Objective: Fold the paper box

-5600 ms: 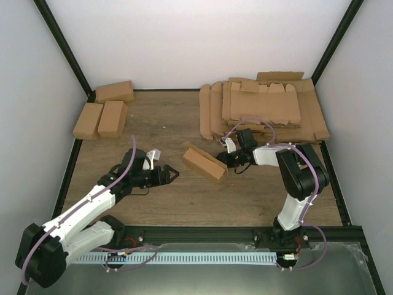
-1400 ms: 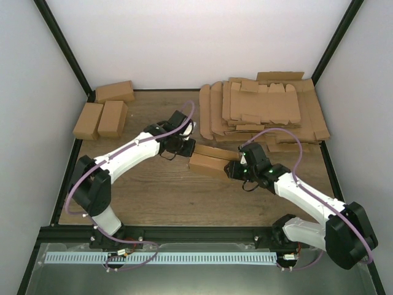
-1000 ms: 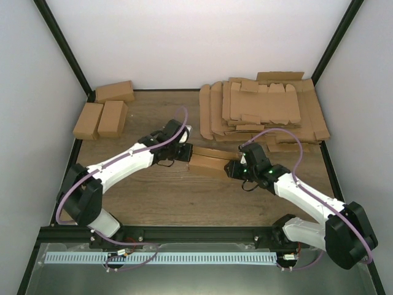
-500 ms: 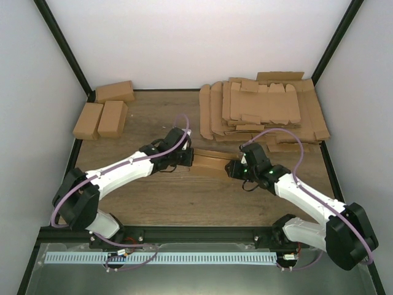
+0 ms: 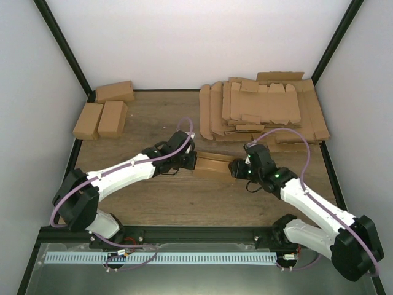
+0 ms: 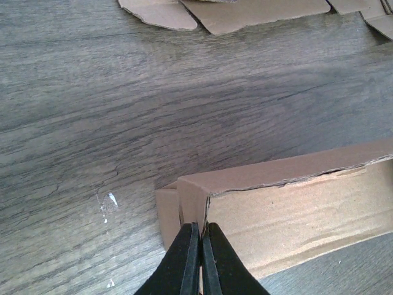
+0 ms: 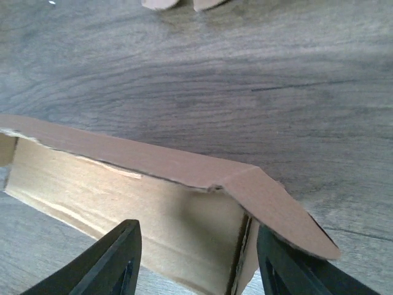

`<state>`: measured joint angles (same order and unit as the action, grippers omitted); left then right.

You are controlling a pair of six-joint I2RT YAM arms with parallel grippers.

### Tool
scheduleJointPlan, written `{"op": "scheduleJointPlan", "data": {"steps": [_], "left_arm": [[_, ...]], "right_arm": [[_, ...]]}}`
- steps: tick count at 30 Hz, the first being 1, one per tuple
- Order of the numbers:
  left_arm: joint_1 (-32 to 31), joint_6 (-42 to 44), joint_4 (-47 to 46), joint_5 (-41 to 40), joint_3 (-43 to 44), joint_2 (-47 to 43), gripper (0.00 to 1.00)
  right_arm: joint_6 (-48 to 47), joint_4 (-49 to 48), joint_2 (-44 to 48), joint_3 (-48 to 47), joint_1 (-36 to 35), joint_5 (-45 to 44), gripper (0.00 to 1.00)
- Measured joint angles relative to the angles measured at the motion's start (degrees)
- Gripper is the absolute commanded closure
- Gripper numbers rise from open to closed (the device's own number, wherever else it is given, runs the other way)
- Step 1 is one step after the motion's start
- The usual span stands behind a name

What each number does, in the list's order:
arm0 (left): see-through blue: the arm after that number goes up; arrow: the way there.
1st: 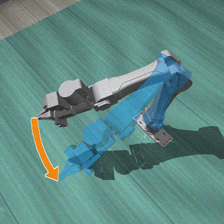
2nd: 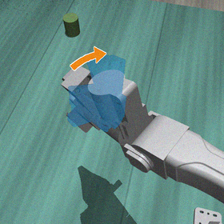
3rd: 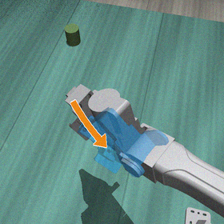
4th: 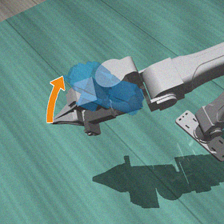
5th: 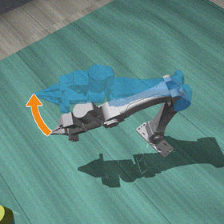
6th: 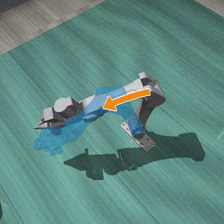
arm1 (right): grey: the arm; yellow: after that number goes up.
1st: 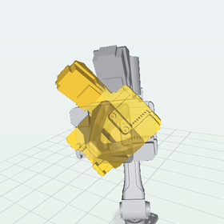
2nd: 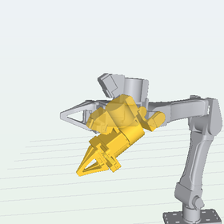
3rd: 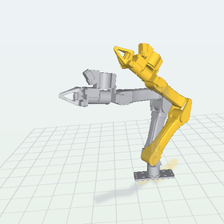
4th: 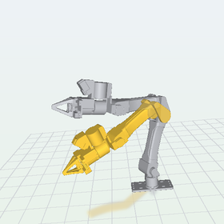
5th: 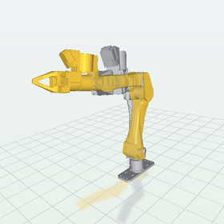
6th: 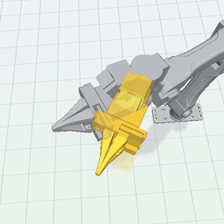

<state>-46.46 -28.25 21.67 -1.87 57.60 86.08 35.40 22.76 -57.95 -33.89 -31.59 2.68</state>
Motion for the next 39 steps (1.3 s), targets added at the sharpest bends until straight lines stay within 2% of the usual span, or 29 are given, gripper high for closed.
{"op": "scheduleJointPlan", "data": {"steps": [10, 25, 39], "left_arm": [[-1.31, -0.35, 0.04, -1.75, 0.0, -0.02, 0.96], [-3.08, -0.96, 0.39, -4.46, 0.0, -0.07, 0.96], [-4.61, -1.49, 0.66, -6.03, 0.02, -0.07, 0.96]], "right_arm": [[-3.87, -0.04, 4.66, 0.0, 0.0, 0.26, 0.42], [-3.91, 0.28, 10.6, 0.09, 0.0, -0.37, 0.4], [-4.46, 0.0, 10.88, 0.11, 0.0, -2.23, 0.36]]}}
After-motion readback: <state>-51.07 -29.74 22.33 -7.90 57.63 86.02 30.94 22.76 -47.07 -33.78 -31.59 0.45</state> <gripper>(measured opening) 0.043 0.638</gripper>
